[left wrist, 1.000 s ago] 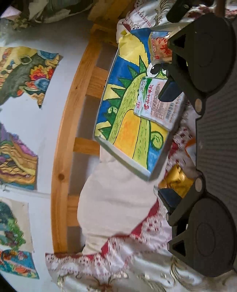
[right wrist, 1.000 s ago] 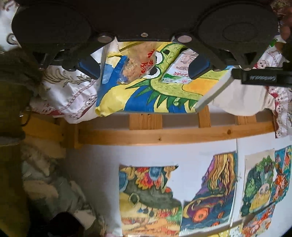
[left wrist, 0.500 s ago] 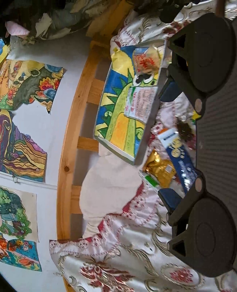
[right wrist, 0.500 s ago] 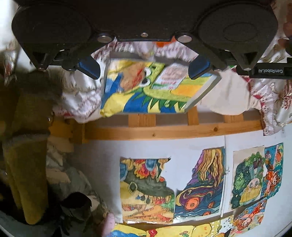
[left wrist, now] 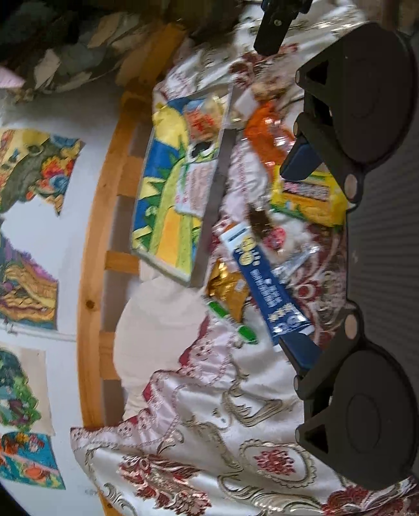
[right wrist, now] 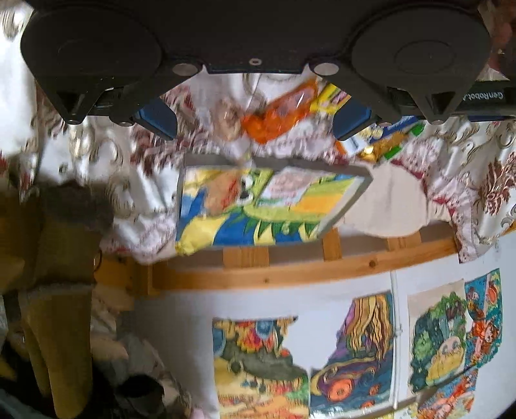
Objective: Organize snacks
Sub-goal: 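Move both tools back over the remaining snacks on the bedspread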
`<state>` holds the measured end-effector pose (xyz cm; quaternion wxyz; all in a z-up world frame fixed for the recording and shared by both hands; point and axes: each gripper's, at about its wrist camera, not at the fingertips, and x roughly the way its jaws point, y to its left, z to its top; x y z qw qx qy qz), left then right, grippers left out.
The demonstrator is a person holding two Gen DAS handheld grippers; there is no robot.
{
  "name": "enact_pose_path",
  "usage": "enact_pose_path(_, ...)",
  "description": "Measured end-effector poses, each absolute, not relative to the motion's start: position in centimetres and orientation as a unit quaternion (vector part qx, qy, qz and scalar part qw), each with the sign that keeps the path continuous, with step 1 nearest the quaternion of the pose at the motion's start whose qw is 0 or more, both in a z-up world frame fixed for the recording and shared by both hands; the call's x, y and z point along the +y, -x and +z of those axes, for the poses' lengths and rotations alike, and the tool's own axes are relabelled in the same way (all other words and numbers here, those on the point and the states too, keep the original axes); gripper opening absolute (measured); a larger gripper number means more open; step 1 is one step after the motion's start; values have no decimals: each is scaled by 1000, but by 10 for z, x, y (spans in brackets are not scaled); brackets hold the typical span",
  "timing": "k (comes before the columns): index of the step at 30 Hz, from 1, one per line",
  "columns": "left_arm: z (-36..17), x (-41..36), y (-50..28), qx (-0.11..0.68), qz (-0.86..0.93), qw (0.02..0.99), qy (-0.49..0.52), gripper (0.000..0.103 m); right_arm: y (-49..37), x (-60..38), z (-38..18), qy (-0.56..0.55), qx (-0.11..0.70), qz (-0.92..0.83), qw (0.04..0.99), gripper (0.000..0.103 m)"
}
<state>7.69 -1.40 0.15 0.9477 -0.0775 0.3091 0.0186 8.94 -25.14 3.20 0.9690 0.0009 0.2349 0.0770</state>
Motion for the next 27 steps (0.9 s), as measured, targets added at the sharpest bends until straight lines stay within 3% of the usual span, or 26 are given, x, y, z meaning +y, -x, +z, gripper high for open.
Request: enact_pose_path(27, -11, -16, -73, 345, 8, 936, 74, 102, -89, -246, 18, 14, 297, 64, 953, 102)
